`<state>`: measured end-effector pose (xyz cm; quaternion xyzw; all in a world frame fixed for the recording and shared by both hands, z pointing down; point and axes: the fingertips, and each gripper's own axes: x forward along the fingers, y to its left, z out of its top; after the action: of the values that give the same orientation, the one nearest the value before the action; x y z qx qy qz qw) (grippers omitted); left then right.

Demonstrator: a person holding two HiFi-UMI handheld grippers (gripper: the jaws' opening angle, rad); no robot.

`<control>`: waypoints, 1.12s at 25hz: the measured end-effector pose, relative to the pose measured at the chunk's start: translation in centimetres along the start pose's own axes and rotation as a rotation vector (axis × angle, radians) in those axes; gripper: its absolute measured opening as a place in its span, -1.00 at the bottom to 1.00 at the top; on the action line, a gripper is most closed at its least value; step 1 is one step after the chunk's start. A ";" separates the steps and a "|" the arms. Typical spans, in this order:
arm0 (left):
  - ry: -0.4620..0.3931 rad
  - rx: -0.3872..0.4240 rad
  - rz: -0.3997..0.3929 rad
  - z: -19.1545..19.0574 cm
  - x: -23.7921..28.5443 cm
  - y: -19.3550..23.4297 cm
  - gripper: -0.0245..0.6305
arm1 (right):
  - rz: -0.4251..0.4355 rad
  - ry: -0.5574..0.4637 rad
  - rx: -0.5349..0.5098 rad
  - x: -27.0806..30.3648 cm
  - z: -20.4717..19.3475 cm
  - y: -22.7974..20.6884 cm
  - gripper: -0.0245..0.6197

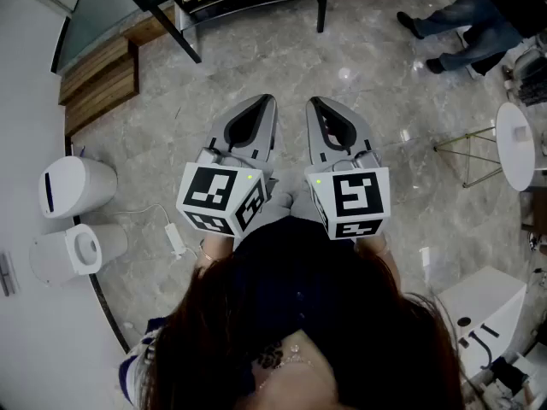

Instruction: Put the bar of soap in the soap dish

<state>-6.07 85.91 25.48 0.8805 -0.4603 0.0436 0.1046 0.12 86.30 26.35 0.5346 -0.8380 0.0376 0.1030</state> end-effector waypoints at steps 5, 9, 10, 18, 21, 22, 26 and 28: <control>0.005 0.000 -0.003 -0.2 0.3 -0.7 -0.92 | -0.009 -0.006 0.008 -0.5 -0.1 -0.9 -0.90; 0.009 -0.007 -0.006 -0.3 1.0 -0.8 -0.92 | -0.018 -0.013 0.013 -0.3 0.0 -1.8 -0.90; 0.011 -0.010 -0.005 -0.4 1.3 -0.8 -0.92 | -0.020 -0.017 0.015 -0.2 -0.1 -2.2 -0.90; 0.030 -0.014 0.026 -0.6 5.3 -0.9 -0.92 | 0.029 -0.057 0.043 1.7 -0.1 -5.3 -0.90; 0.041 -0.019 0.037 -0.5 7.1 -0.2 -0.92 | 0.071 -0.056 0.053 3.6 -0.1 -6.3 -0.90; 0.046 -0.026 0.042 -0.6 7.7 0.3 -0.92 | 0.084 -0.053 0.059 4.4 -0.1 -6.6 -0.90; 0.059 -0.049 0.059 -1.0 10.2 3.7 -0.92 | 0.110 -0.045 0.072 8.5 -0.3 -7.2 -0.90; 0.058 -0.053 0.057 -0.9 11.9 5.9 -0.92 | 0.111 -0.041 0.071 11.1 -0.3 -7.5 -0.90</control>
<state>-4.13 73.32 29.25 0.8623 -0.4829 0.0597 0.1399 2.36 73.28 28.71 0.4914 -0.8663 0.0618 0.0644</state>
